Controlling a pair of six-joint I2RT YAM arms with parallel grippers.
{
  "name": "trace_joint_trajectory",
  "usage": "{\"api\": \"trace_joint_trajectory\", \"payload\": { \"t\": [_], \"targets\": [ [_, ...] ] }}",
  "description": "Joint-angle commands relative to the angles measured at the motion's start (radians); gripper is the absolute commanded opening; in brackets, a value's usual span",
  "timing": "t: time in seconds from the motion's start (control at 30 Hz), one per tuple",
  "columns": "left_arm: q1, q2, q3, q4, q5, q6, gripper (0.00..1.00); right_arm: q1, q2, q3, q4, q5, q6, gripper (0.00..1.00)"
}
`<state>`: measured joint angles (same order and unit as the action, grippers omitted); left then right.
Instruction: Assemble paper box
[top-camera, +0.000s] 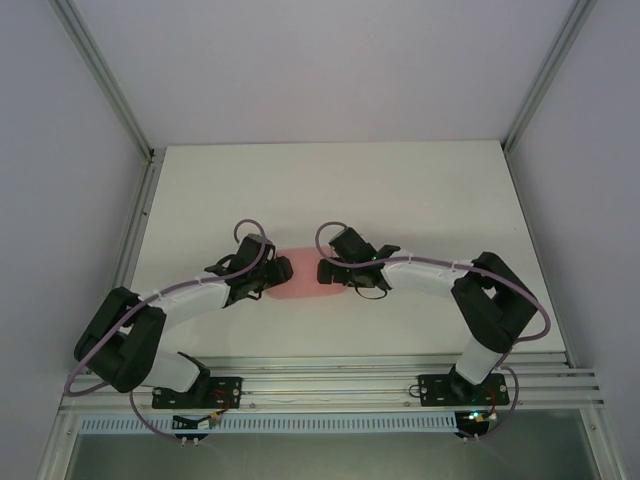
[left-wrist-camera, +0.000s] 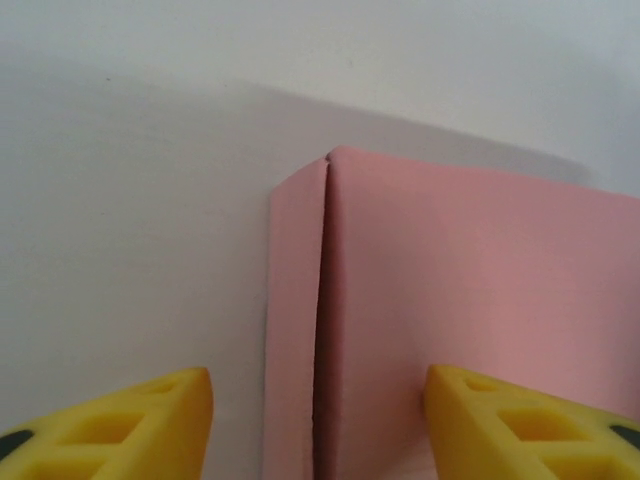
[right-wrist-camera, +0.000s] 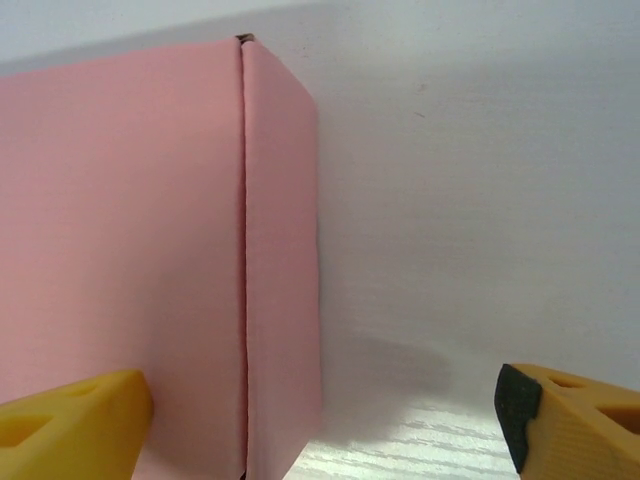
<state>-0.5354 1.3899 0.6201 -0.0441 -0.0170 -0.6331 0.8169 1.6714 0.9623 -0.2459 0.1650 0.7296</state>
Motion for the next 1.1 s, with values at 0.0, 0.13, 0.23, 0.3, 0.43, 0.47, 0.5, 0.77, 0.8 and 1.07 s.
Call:
{"api": "trace_joint_trajectory", "payload": {
  "t": [0.0, 0.13, 0.23, 0.3, 0.43, 0.47, 0.5, 0.77, 0.8, 1.07],
  "targets": [
    [-0.014, -0.058, 0.01, -0.155, 0.052, 0.032, 0.68, -0.025, -0.064, -0.03, -0.062, -0.025, 0.016, 0.9],
    [-0.01, -0.126, 0.055, -0.221, 0.001, 0.042, 0.89, -0.072, -0.119, -0.041, -0.042, -0.07, 0.007, 0.92],
    [0.015, -0.144, 0.049, -0.206, 0.005, 0.046, 0.96, -0.096, -0.128, -0.04, -0.02, -0.102, -0.005, 0.94],
    [0.04, -0.134, 0.029, -0.152, 0.076, 0.027, 0.95, -0.104, -0.119, -0.036, 0.001, -0.12, -0.011, 0.94],
    [0.048, -0.082, -0.019, -0.019, 0.246, -0.014, 0.88, -0.107, -0.074, -0.012, -0.008, -0.196, -0.027, 0.87],
    [0.048, -0.068, -0.031, 0.002, 0.281, -0.029, 0.85, -0.106, -0.064, -0.016, -0.007, -0.231, -0.032, 0.85],
    [0.048, -0.06, -0.041, 0.01, 0.294, -0.044, 0.84, -0.107, -0.059, -0.027, 0.001, -0.261, -0.039, 0.81],
    [0.046, -0.113, -0.112, 0.0, 0.249, -0.069, 0.83, -0.071, -0.018, -0.136, -0.035, -0.229, -0.104, 0.72],
    [0.048, -0.115, -0.121, 0.018, 0.259, -0.069, 0.82, -0.067, -0.001, -0.135, -0.041, -0.219, -0.096, 0.71],
    [0.045, -0.086, -0.169, 0.159, 0.317, -0.059, 0.54, -0.055, -0.018, -0.14, 0.019, -0.251, -0.057, 0.63]
  ]
}}
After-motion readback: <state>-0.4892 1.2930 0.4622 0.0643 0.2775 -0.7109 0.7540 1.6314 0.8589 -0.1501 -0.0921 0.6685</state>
